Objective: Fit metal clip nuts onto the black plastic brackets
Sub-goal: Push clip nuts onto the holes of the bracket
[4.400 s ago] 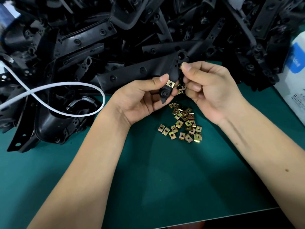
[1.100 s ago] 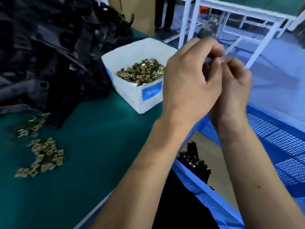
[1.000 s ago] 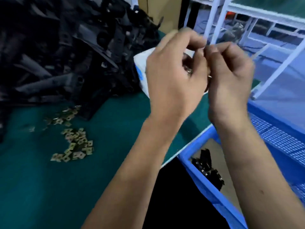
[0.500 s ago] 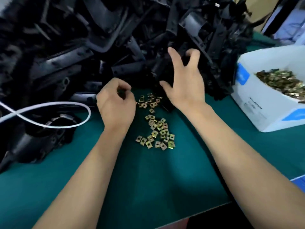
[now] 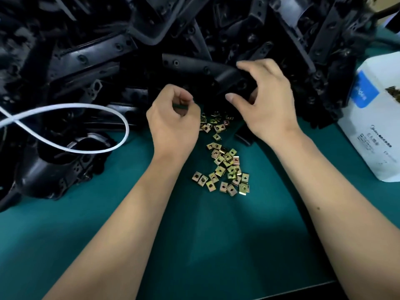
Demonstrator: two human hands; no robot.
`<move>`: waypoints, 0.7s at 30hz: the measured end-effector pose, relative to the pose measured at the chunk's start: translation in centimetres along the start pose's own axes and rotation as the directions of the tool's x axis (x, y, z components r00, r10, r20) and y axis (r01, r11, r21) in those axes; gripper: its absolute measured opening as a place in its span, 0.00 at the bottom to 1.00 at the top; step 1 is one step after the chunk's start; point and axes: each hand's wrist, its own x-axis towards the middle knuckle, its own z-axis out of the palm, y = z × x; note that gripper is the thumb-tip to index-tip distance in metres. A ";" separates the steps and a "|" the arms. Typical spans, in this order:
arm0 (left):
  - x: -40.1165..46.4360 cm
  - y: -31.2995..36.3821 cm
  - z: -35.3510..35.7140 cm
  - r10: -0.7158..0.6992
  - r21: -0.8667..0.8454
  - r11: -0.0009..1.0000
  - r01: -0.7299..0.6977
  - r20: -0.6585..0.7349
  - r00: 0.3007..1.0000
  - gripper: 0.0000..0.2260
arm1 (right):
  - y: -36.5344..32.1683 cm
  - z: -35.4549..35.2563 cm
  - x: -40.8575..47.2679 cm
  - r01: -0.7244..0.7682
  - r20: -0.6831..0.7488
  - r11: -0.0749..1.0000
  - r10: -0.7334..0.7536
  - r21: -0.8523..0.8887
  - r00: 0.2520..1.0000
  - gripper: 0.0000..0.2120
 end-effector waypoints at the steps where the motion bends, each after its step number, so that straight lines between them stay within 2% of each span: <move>1: 0.0 0.0 0.1 -0.023 -0.008 1.000 0.024 0.036 0.999 0.02 | 0.0 0.2 0.0 0.002 -0.004 1.000 -0.002 0.019 1.000 0.30; 4: 0.1 -0.1 0.1 -0.060 0.004 0.998 0.060 0.113 0.992 0.01 | -0.1 0.6 0.0 -0.042 0.011 0.994 0.041 0.102 0.999 0.34; 6: 0.1 -0.1 0.1 -0.066 -0.004 0.998 0.067 0.149 0.987 0.04 | -0.2 0.7 -0.1 -0.057 0.016 0.988 0.055 0.146 0.998 0.32; 10: 0.0 -0.1 -0.1 -0.049 -0.032 0.998 0.057 0.203 0.978 0.05 | -0.6 0.4 -0.1 0.003 -0.093 0.968 0.021 0.250 0.995 0.16; 12: -0.1 0.0 -0.1 -0.016 -0.085 0.996 0.035 0.219 0.976 0.05 | -1.0 0.2 -0.4 0.018 -0.120 0.934 0.027 0.356 0.992 0.10; 14: -0.2 0.3 -0.1 -0.015 -0.187 0.981 0.054 0.206 0.979 0.06 | -1.4 0.2 -0.7 0.028 -0.124 0.868 0.039 0.496 0.992 0.09; 15: -0.2 0.5 -0.2 -0.055 -0.272 0.956 0.109 0.202 0.978 0.08 | -1.7 0.0 -0.8 0.036 -0.124 0.826 0.042 0.562 0.991 0.09; 18: 0.2 1.1 -0.7 -0.231 -0.514 0.774 0.369 0.314 0.921 0.12 | -2.1 -0.6 -0.9 0.031 -0.088 0.680 0.049 0.733 0.995 0.10; 20: 0.8 1.0 -1.6 -0.249 -0.522 0.713 0.468 0.436 0.865 0.12 | -1.9 -1.2 -1.0 -0.030 0.015 0.537 0.031 0.843 0.999 0.10; 21: 1.1 0.8 -2.1 -0.218 -0.493 0.728 0.476 0.493 0.842 0.11 | -2.0 -1.4 -1.2 -0.077 0.084 0.463 0.006 0.883 0.996 0.12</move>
